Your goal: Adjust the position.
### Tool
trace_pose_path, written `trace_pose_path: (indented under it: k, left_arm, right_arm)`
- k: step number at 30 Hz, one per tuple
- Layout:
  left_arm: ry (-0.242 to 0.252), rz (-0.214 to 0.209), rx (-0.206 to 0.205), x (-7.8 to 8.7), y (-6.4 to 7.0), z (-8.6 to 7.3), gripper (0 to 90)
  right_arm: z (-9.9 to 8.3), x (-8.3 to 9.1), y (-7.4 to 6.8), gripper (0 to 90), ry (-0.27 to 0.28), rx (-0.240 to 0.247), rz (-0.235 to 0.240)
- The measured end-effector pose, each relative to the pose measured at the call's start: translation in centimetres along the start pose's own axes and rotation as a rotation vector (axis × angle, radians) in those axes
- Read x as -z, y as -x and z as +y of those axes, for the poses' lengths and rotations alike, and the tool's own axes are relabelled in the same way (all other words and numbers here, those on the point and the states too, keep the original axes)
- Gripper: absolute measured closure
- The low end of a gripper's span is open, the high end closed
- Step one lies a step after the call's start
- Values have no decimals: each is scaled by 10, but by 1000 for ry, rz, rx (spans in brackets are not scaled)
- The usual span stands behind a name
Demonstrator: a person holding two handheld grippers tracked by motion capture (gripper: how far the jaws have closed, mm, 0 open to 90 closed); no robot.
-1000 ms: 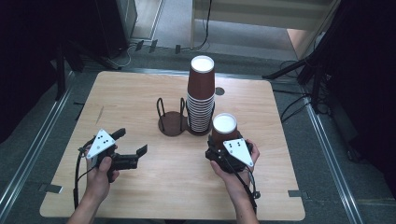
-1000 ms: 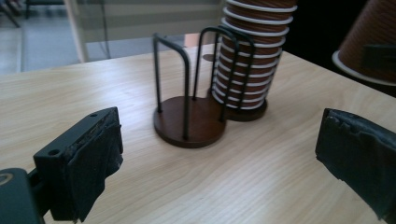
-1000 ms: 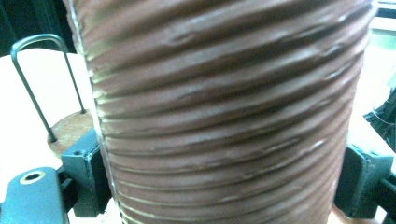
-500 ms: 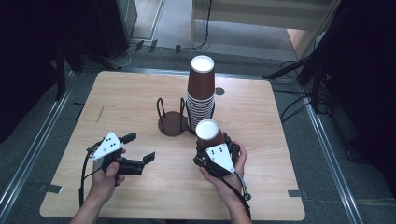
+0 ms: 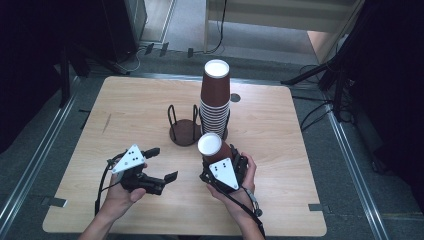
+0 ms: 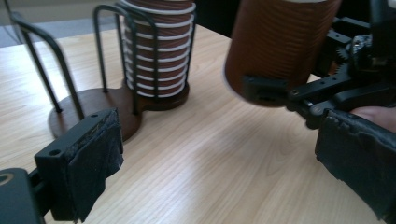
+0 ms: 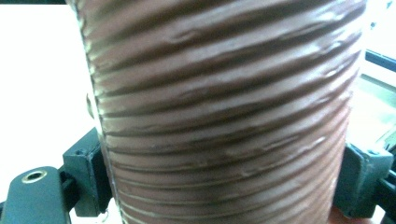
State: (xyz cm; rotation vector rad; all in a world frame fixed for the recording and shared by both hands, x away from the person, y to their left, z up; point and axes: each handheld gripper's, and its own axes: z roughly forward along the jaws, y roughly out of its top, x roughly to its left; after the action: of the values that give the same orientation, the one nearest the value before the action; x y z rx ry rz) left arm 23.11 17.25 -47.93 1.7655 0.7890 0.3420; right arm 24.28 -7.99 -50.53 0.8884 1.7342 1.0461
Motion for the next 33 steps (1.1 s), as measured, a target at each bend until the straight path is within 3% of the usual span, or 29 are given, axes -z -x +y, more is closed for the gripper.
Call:
trace_pose_path:
  k: [5, 14, 18, 21, 33]
  left_arm:
    - [1, -6, -9, 1, 2, 1, 17]
    - [-20, -36, -17, -6, 5, 1, 50]
    - [-27, -43, -26, -7, 7, 2, 53]
    - [-39, -57, -34, -9, 9, 1, 53]
    - [-75, -47, -93, -12, 14, 1, 77]
  right_arm:
    - [-1, 0, -11, 124, 12, 85, 14]
    - [-5, -1, -27, 125, 11, 169, 39]
    - [-8, -1, -37, 125, 18, 228, 51]
    - [-9, -1, -41, 125, 13, 246, 62]
    - [-10, 2, -54, 124, 34, 308, 157]
